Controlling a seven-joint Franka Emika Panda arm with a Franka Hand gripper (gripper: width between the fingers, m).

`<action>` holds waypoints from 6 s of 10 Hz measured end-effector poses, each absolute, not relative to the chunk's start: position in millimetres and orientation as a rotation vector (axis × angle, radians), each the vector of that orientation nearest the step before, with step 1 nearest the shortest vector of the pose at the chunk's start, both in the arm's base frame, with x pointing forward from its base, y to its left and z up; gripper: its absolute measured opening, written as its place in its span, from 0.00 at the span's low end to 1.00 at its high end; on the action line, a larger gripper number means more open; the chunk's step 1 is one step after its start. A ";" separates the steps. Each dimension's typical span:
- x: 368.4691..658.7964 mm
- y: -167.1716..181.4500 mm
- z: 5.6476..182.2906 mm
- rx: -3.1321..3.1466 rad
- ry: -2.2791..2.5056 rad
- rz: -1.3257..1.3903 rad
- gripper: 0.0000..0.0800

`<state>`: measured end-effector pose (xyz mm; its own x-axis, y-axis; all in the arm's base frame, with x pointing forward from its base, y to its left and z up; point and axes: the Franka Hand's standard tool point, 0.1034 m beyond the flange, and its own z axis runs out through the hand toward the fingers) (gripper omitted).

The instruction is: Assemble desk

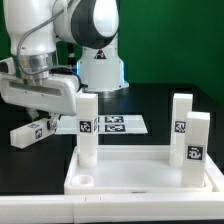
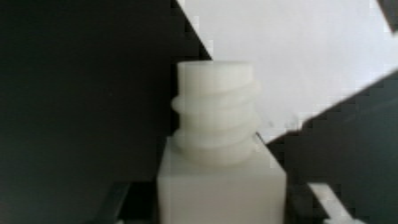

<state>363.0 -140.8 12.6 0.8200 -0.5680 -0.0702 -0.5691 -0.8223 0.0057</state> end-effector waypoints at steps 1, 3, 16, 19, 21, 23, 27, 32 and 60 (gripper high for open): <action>362.8 -140.6 12.4 -2.981 0.936 0.109 0.44; 362.7 -136.8 12.6 -2.952 0.911 0.170 0.68; 398.3 -175.9 47.3 -2.502 0.714 1.022 0.81; 403.8 -190.7 38.8 -2.462 0.764 1.086 0.81; 423.8 -189.6 39.0 -2.421 0.810 1.174 0.81; 427.1 -184.9 39.2 -2.429 0.802 1.172 0.81; 426.4 -181.4 29.4 -2.416 0.842 1.201 0.81; 407.3 -187.6 9.0 -2.353 0.938 1.278 0.80; 610.2 -62.7 185.3 -3.009 0.604 -0.829 0.36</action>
Offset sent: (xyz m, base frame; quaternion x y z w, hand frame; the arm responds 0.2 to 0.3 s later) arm 0.0113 -0.0092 0.0241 0.0112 -0.0373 -0.0787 0.9961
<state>610.2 -62.7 185.3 0.7919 -0.3497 0.5006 -0.3692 -0.9272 -0.0637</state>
